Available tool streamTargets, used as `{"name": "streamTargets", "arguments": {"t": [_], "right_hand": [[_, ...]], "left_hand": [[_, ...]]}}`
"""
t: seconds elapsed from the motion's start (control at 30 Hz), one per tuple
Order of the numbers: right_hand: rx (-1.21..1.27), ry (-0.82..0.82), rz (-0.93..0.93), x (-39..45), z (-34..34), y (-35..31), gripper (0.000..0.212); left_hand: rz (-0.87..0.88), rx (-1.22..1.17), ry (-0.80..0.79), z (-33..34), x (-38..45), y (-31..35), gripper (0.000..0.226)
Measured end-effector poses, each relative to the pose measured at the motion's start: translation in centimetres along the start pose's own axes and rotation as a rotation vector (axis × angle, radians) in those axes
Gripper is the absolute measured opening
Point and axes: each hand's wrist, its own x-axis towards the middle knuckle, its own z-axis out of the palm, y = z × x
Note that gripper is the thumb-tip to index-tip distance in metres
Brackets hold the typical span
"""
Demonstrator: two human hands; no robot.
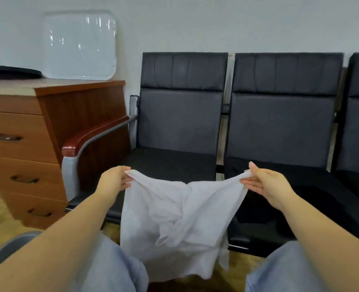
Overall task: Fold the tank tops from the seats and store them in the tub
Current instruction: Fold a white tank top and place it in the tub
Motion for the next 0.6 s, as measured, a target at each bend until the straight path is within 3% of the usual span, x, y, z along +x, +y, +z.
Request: {"name": "streamTargets", "arguments": {"t": [0.07, 0.2, 0.3, 0.4, 0.6], "right_hand": [[0.043, 0.042, -0.041, -0.3, 0.1, -1.3, 0.032], [0.169, 0.035, -0.100, -0.1, 0.3, -4.5, 0.010], [0.274, 0.014, -0.103, 0.1, 0.5, -7.0, 0.026], [0.304, -0.045, -0.070, -0.1, 1.3, -8.8, 0.036], [0.544, -0.120, -0.013, -1.5, 2.0, -11.9, 0.022]], "left_hand": [[0.032, -0.081, -0.005, -1.0, -0.4, 1.9, 0.031], [0.030, -0.272, 0.033, -3.0, -0.3, 6.2, 0.038], [0.044, -0.300, 0.089, -4.4, 0.0, 8.7, 0.043], [0.077, -0.314, 0.106, -5.4, -0.6, 10.1, 0.033], [0.101, -0.562, -0.279, -8.6, -3.0, 12.6, 0.022]]}}
